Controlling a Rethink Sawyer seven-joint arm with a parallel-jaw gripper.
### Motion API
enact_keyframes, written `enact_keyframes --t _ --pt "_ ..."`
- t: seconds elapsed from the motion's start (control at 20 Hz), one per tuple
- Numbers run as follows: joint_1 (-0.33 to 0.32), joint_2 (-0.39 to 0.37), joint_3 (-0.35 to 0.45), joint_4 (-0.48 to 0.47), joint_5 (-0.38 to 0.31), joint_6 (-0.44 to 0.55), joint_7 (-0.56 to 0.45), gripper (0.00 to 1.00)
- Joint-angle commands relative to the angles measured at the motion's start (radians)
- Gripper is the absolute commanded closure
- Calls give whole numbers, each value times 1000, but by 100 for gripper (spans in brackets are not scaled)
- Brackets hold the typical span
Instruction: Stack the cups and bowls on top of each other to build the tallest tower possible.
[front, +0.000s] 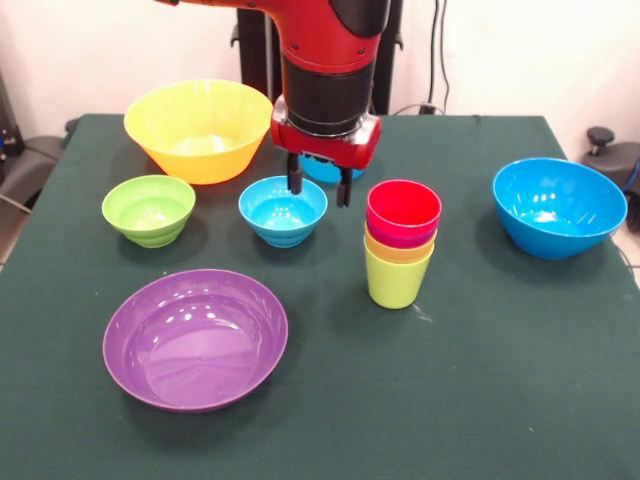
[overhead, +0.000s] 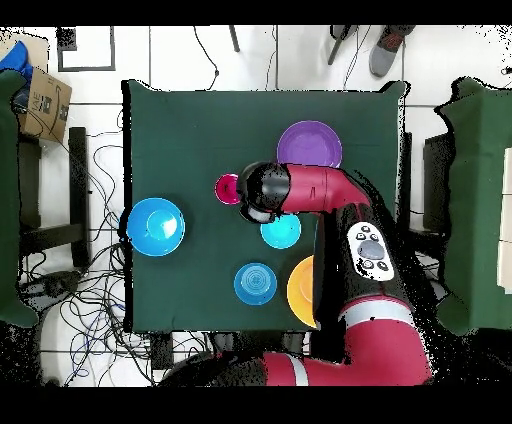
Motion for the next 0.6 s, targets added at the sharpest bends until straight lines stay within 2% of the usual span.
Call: enact_keyframes --t 0.05,0.6 --pt "16 45 14 49 -63 -78 10 0" --pt "19 65 0 54 -69 -131 26 0"
